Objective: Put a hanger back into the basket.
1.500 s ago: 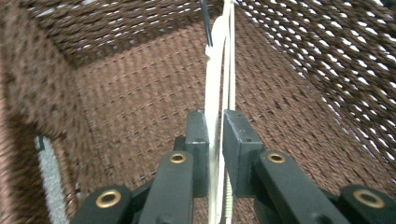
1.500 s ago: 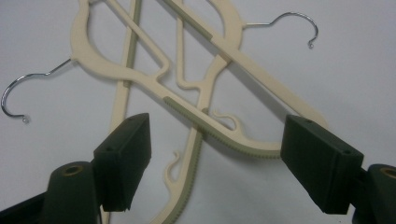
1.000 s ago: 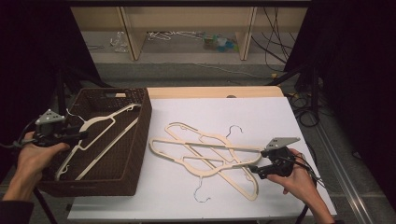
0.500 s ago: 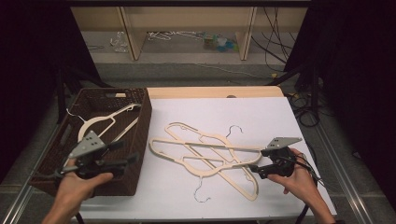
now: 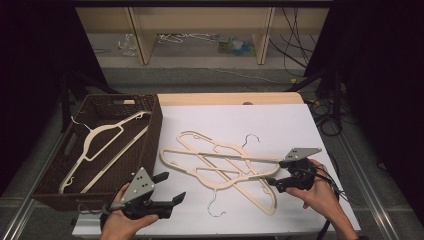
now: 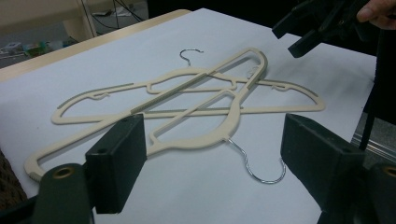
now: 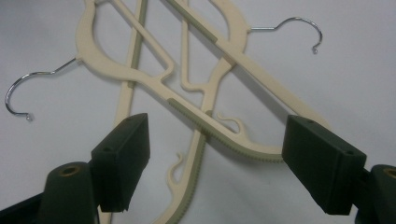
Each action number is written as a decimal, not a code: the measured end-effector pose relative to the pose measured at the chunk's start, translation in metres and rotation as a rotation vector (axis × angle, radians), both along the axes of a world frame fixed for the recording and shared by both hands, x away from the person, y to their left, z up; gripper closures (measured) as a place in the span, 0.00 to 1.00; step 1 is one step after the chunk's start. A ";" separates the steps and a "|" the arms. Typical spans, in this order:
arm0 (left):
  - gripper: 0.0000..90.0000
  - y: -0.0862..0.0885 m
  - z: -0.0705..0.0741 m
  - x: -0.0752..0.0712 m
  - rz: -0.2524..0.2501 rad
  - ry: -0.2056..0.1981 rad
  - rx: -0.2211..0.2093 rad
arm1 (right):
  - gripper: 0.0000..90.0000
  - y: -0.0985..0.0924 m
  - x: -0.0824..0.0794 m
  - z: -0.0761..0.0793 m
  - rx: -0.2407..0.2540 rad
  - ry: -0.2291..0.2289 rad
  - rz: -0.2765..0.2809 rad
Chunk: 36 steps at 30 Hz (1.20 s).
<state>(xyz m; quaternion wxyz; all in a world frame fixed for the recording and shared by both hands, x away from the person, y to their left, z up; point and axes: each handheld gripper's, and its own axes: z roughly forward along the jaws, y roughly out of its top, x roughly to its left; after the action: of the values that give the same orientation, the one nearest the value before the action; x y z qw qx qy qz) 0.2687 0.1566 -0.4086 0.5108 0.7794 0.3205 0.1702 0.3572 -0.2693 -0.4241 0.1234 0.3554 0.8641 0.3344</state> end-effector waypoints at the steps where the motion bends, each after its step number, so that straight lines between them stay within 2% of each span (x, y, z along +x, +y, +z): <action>1: 0.22 -0.001 -0.004 -0.001 0.001 0.001 -0.012 | 0.27 0.000 0.002 -0.001 -0.007 -0.020 0.007; 5: 0.21 -0.002 -0.013 -0.002 -0.004 -0.008 -0.019 | 0.27 0.000 0.002 -0.002 -0.010 -0.014 0.010; 6: 0.21 -0.002 -0.014 -0.003 -0.003 -0.009 -0.012 | 0.27 0.001 0.002 -0.003 -0.003 -0.026 0.005; 8: 0.19 -0.003 -0.017 -0.003 -0.004 -0.008 -0.024 | 0.27 0.001 0.003 -0.002 -0.009 -0.008 0.008; 11: 0.19 -0.005 -0.020 -0.005 -0.015 -0.018 -0.007 | 0.28 0.004 0.007 -0.003 -0.019 -0.018 0.023; 14: 0.18 -0.006 -0.023 -0.006 -0.030 -0.020 -0.009 | 0.28 0.007 0.011 -0.004 -0.009 -0.030 0.024; 15: 0.18 -0.006 -0.023 -0.006 -0.028 -0.019 0.000 | 0.29 0.009 0.018 -0.004 -0.031 -0.041 0.060; 17: 0.18 -0.006 -0.024 -0.007 -0.029 -0.019 0.002 | 0.29 0.011 0.022 -0.005 -0.030 -0.058 0.063; 18: 0.18 -0.006 -0.024 -0.007 -0.032 -0.019 0.003 | 0.30 0.015 0.031 -0.005 -0.038 -0.069 0.070; 20: 0.18 -0.005 -0.025 -0.007 -0.040 -0.021 0.012 | 0.31 0.017 0.036 -0.006 -0.045 -0.072 0.081; 21: 0.18 -0.005 -0.026 -0.006 -0.042 -0.020 0.023 | 0.32 0.022 0.046 -0.008 -0.070 -0.061 0.085; 22: 0.18 -0.005 -0.026 -0.006 -0.042 -0.020 0.023 | 0.32 0.022 0.046 -0.008 -0.070 -0.061 0.085; 23: 0.18 -0.006 -0.027 -0.006 -0.045 -0.018 0.020 | 0.34 0.026 0.058 -0.011 -0.116 -0.072 0.098; 24: 0.18 -0.006 -0.027 -0.006 -0.045 -0.018 0.020 | 0.34 0.026 0.058 -0.011 -0.116 -0.072 0.098; 25: 0.18 -0.007 -0.028 -0.006 -0.052 -0.013 0.014 | 0.37 0.031 0.068 -0.013 -0.124 -0.055 0.106; 29: 0.19 -0.007 -0.028 -0.006 -0.058 -0.013 0.026 | 0.40 0.038 0.080 -0.017 -0.139 -0.049 0.135; 30: 0.19 -0.007 -0.029 -0.006 -0.062 -0.009 0.023 | 0.41 0.040 0.085 -0.018 -0.164 -0.024 0.150; 31: 0.19 -0.007 -0.029 -0.006 -0.060 -0.006 0.022 | 0.41 0.041 0.089 -0.019 -0.176 -0.022 0.157; 33: 0.19 -0.007 -0.029 -0.005 -0.060 -0.009 0.022 | 0.43 0.041 0.095 -0.022 -0.162 -0.017 0.155; 36: 0.19 -0.007 -0.029 -0.005 -0.063 -0.012 0.021 | 0.45 0.043 0.103 -0.028 -0.178 0.006 0.181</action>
<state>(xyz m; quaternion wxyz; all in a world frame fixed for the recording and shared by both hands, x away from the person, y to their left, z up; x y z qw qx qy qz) 0.2635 0.1500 -0.4381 0.5097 0.7932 0.2910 0.1620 0.4607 -0.2261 -0.4523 0.1213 0.2647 0.9192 0.2652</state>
